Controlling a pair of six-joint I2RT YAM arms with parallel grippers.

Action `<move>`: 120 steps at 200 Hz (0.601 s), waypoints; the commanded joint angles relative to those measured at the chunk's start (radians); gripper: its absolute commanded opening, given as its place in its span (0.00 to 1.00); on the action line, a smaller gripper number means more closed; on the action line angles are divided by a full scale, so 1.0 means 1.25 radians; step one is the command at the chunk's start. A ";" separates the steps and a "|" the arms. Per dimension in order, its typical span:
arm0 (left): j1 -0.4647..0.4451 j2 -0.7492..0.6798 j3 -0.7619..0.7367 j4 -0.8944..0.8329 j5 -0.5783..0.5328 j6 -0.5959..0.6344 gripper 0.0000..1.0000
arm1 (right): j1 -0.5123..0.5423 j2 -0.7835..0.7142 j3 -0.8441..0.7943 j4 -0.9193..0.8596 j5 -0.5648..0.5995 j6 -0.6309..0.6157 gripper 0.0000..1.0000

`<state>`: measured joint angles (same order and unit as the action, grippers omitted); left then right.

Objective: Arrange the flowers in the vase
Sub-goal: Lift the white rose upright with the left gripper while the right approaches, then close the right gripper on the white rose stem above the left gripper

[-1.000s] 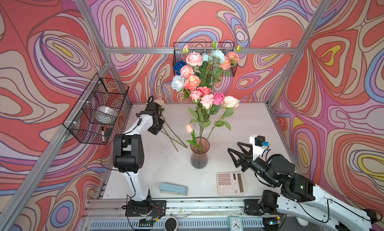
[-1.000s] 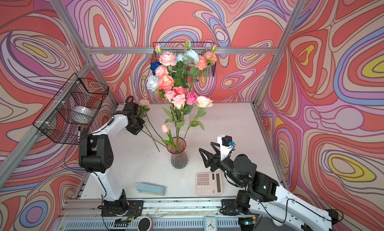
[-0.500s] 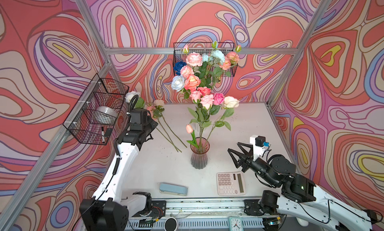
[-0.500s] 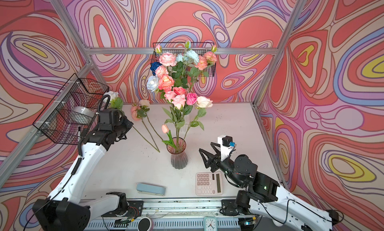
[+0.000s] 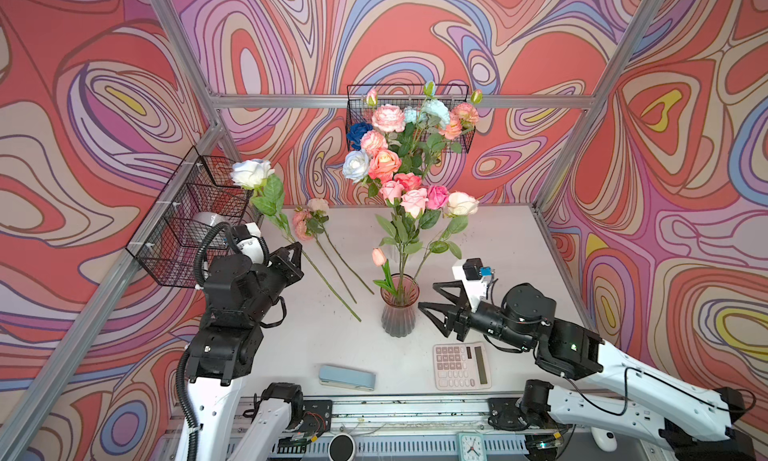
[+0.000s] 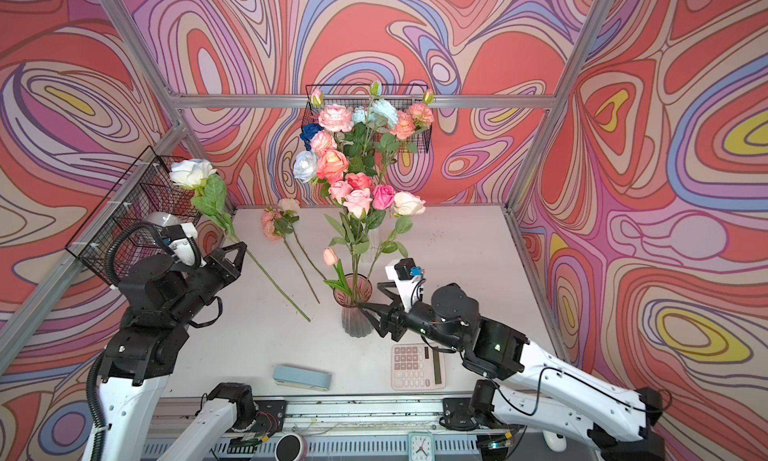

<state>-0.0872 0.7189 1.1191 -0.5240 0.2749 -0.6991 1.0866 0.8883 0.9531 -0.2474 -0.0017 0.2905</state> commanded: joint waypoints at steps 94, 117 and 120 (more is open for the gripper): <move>-0.004 -0.098 -0.114 0.372 0.591 -0.066 0.05 | 0.126 0.373 0.358 0.044 -0.020 -0.086 0.75; -0.004 -0.109 -0.126 0.407 0.620 -0.081 0.07 | 0.126 0.393 0.382 0.040 -0.030 -0.086 0.68; -0.004 -0.108 -0.127 0.408 0.623 -0.083 0.07 | 0.125 0.394 0.383 0.041 -0.032 -0.086 0.65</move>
<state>-0.0872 0.6033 0.9710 -0.1440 0.9512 -0.7643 1.2396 1.3674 1.3933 -0.1974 -0.0402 0.1951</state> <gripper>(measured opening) 0.064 0.715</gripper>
